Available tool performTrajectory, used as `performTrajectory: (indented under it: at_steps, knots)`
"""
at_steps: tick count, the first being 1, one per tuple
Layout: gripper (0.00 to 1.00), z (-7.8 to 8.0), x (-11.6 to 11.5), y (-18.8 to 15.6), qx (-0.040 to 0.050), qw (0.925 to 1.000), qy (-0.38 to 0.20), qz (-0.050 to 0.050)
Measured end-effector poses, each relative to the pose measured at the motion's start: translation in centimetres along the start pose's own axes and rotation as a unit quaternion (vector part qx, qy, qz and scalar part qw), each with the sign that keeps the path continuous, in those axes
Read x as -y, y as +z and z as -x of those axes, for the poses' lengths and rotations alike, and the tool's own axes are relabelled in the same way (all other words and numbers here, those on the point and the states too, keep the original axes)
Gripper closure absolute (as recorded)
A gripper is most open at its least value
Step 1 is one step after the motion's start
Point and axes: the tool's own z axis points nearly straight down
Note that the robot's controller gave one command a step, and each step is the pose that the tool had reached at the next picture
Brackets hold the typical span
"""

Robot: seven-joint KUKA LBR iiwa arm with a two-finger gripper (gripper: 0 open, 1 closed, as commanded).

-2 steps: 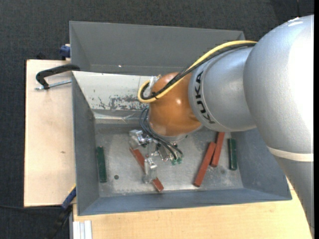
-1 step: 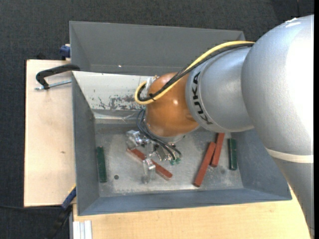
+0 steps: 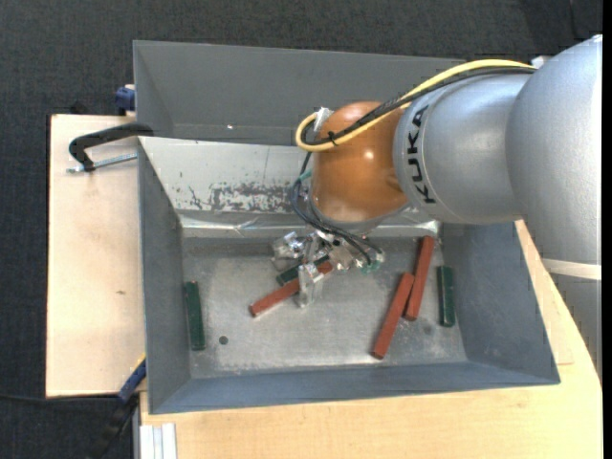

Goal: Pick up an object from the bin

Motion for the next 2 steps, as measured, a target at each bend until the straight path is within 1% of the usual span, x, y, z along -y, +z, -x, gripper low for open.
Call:
performTrajectory:
  at_steps: [2]
  knots:
    - [1.00,-0.06,-0.03,-0.17,-0.0006,1.0000,-0.001,0.000]
